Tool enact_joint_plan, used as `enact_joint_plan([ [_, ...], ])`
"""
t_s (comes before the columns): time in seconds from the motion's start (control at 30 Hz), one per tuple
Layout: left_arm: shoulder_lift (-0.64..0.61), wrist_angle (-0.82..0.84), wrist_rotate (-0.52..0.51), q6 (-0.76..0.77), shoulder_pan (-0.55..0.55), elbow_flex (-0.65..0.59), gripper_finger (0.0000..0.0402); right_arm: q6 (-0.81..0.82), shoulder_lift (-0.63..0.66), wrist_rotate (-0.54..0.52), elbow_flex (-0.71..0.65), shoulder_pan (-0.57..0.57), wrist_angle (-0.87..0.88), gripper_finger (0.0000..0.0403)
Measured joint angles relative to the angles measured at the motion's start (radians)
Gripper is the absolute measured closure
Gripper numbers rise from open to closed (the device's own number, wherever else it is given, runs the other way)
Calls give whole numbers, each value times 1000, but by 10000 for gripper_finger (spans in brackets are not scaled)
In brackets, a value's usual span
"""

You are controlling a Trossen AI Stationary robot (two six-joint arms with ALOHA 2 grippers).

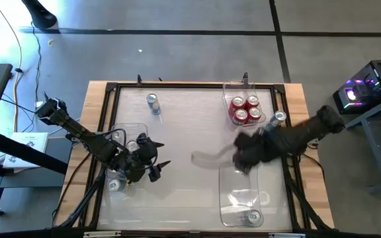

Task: Sort soda cans
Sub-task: Put the top right blue soda can into the bottom right transparent bin

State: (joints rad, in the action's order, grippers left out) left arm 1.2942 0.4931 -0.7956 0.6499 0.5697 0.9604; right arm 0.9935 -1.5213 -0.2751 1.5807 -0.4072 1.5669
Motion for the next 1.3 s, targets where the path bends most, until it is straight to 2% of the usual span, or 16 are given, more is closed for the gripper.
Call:
enact_joint_plan([
  [0.1, 0, 0, 1, -7, -1, 0, 57, -121, 68, 50, -135, 189, 6, 96],
  [0.27, 0, 3, 8, -16, -6, 0, 57, -260, 163, 84, -271, 464, 5, 96],
  [0.43, 0, 2, 52, -26, -34, 0, 57, -350, 258, 53, -353, 666, 4, 96],
  [0.6, 0, 2, 54, -36, -59, 0, 57, -463, 322, 11, -421, 838, 4, 96],
  [0.9, 0, 2, 62, -34, -73, 0, 57, -667, 346, -5, -555, 1058, 4, 96],
  [1.1, 0, 2, 62, -34, -73, 0, 57, -727, 345, 26, -650, 1140, -34, 96],
  [1.3, 0, 3, 64, -34, -79, 0, 57, -768, 345, 42, -682, 1167, -101, 96],
])
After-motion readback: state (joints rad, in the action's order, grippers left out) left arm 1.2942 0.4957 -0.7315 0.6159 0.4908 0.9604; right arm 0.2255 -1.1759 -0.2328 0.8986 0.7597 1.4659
